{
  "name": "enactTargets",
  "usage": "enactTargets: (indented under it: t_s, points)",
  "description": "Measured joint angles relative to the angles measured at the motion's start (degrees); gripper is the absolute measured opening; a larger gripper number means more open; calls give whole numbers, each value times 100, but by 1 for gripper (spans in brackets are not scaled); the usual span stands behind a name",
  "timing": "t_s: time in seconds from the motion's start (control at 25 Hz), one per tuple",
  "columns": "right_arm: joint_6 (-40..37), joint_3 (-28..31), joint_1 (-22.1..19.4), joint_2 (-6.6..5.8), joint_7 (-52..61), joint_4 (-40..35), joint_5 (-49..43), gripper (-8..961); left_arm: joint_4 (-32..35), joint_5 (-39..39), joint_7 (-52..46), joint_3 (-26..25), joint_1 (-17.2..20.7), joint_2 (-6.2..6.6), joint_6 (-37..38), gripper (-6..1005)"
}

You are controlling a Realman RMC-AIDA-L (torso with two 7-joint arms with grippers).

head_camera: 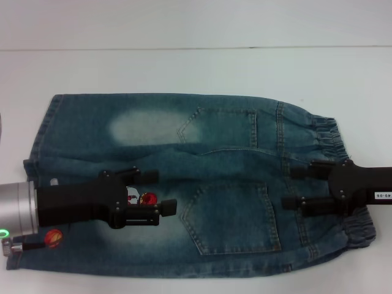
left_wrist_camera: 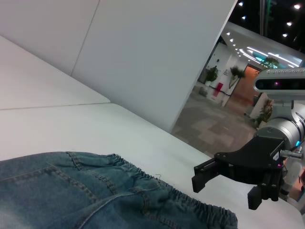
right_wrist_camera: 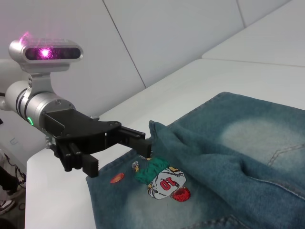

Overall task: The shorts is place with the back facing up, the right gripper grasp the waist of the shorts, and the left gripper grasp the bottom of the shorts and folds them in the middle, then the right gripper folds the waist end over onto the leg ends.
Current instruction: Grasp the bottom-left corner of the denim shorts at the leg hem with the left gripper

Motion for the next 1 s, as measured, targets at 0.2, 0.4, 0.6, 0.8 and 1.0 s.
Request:
enactTargets:
  t_s: [0.2, 0.4, 0.6, 0.8, 1.0]
  points:
    - [8, -13, -3, 0, -2, 0, 4, 928, 0, -5, -2, -2, -8, 0, 0, 934]
    - [-9, -41, 13, 1, 1, 0, -12, 927, 0, 0, -14, 7, -23, 8, 13, 934]
    - [1, 27, 4, -8, -5, -2, -1, 927, 6, 3, -16, 2, -33, 15, 14, 933]
    - [-29, 246, -32, -14, -7, -7, 14, 927, 112, 13, -181, -27, -47, 58, -13, 933]
    - [-97, 314, -63, -4, -7, -8, 80, 928, 532, 235, -872, -66, -36, 239, 12, 934]
